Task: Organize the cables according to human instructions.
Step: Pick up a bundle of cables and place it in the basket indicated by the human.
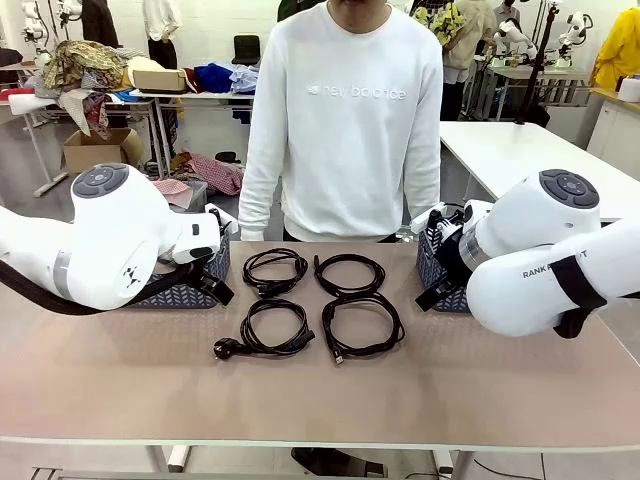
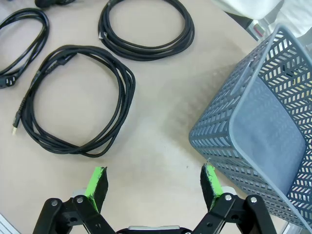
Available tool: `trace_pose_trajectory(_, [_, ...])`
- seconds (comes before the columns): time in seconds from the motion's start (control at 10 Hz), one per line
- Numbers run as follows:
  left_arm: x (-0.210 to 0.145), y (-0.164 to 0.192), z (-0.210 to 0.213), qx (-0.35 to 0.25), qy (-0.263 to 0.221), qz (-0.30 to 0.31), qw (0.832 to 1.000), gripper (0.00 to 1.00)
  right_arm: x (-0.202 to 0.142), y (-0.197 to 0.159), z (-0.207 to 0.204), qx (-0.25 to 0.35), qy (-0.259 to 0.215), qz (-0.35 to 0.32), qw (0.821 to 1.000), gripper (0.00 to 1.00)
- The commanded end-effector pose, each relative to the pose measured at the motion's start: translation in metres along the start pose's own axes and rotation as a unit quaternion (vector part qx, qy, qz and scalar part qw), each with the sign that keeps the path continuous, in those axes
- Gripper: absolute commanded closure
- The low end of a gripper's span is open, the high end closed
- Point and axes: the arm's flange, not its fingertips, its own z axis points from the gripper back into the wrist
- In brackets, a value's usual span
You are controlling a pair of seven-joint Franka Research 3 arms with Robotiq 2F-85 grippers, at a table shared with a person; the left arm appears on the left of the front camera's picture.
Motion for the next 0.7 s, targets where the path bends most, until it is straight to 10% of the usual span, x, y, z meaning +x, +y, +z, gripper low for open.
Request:
trace_pose_trajectory(0.0, [0.0, 0.001, 0.0, 0.0, 0.0, 0.001, 1.0, 0.0, 0.0, 0.0, 0.0, 0.0, -0.001, -0.001, 1.0, 0.0])
trace_pose_trajectory(0.6, [-0.014, -0.002, 0.055, -0.047, 0.001, -0.036, 0.998, 0.0, 0.006, -0.007, 0.043, 0.026, 0.016, 0.019, 0.999, 0.0])
